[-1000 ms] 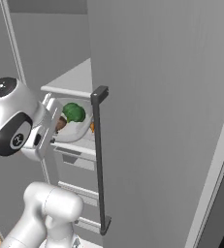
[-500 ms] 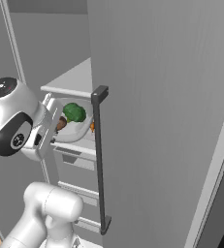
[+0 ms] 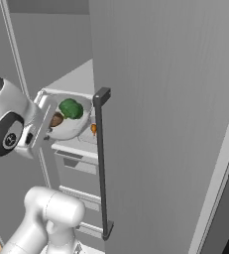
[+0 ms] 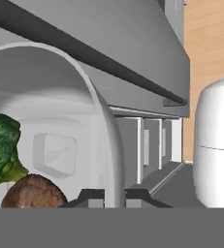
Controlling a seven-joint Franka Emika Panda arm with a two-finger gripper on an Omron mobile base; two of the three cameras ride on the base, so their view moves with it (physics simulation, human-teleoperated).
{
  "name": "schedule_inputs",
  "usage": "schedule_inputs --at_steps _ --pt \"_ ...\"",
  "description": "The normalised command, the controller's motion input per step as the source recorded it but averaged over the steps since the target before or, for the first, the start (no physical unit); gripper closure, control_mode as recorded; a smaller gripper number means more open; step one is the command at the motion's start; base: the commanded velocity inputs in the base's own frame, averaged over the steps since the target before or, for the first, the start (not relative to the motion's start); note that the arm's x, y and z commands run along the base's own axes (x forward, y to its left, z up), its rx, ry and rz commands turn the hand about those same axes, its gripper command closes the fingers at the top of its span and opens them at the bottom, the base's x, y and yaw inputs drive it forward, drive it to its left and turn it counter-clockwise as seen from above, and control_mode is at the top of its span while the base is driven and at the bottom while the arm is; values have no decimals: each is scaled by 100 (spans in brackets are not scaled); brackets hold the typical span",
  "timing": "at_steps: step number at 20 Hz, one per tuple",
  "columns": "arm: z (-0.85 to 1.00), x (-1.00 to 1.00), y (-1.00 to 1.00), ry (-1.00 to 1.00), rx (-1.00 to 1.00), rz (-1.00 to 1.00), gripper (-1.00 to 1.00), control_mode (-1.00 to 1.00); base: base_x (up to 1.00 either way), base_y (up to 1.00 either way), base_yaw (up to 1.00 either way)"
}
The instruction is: Take the meat container that has the chicken drumstick and place it on the second highest rack of the freezer. Then take the vegetable container that has the mushroom and broccoli and place it on the highest rack of the freezer.
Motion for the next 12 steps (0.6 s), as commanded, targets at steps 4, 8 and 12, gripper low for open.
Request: schedule_inputs --at_steps 4,8,12 --pt "19 52 31 -22 0 -9 100 -100 0 0 0" --pt "14 77 10 -4 0 -9 100 -100 0 0 0" --pt "34 74 2 0 0 -9 100 -100 0 0 0"
